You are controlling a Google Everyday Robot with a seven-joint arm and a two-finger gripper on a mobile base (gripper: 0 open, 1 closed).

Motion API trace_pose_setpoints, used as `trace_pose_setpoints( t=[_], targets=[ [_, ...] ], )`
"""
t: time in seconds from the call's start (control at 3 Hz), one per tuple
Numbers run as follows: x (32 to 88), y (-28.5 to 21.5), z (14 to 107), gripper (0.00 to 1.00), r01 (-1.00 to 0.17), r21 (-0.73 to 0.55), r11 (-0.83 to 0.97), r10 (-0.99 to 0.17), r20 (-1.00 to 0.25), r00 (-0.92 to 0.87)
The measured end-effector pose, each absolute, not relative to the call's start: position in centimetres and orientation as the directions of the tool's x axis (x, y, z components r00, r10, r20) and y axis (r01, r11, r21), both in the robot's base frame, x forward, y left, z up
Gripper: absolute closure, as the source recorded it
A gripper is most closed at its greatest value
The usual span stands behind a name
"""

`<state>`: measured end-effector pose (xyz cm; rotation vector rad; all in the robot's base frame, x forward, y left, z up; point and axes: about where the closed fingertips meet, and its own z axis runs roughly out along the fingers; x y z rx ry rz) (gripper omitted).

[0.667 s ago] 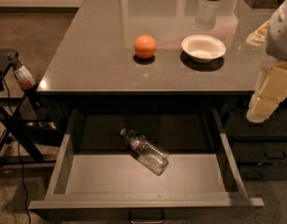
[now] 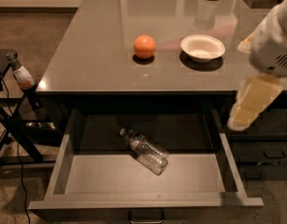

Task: Pick water bottle from top drawer and place on counter

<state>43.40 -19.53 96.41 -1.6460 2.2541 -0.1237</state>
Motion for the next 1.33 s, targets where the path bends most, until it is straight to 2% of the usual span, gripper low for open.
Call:
trace_pose_setpoints(
  t=[0.67,1.33],
  targets=[
    [40.9,-14.6,90.3,0.0,-0.9,-0.168,0.402,-0.907,-0.207,-0.367],
    [40.2,-13.9,89.5,0.0,-0.912,-0.151,0.382,-0.914,-0.207,-0.349]
  ],
)
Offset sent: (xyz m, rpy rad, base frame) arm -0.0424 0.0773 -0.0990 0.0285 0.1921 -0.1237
